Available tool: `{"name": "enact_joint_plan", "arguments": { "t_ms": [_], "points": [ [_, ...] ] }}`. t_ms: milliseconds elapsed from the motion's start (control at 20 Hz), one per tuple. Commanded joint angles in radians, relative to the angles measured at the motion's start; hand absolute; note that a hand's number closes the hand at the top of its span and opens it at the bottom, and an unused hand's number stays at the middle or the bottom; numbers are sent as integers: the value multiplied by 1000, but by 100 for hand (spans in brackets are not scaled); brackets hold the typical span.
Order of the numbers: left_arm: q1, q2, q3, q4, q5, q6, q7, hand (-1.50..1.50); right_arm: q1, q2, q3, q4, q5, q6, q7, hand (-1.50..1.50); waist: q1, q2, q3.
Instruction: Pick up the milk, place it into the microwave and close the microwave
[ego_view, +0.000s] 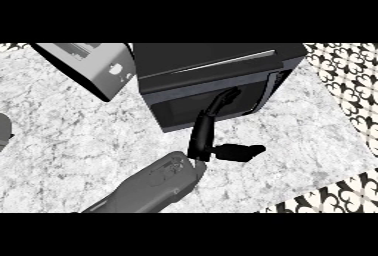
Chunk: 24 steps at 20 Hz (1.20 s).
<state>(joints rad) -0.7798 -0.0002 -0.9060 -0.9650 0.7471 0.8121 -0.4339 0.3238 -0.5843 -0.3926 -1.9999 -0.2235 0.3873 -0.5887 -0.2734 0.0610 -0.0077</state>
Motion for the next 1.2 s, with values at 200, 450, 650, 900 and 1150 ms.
{"name": "enact_joint_plan", "arguments": {
  "t_ms": [200,450,650,900,1150],
  "points": [
    [-77,0,61,55,97,54,-37,-150,-66,-42,-38,15,38,-33,6,150,-13,17,5],
    [-91,0,57,65,133,39,-66,-150,-111,-69,-44,31,30,-31,17,150,-14,28,4],
    [-94,0,51,72,156,45,-98,-150,-140,-77,-40,34,26,-39,34,150,-15,30,3],
    [-101,0,50,96,184,29,-129,-150,-161,-92,-40,56,29,-36,41,150,-20,34,5],
    [-114,0,36,86,204,20,-142,-150,-166,17,87,131,-187,53,74,-150,4,52,10]
  ]
}}
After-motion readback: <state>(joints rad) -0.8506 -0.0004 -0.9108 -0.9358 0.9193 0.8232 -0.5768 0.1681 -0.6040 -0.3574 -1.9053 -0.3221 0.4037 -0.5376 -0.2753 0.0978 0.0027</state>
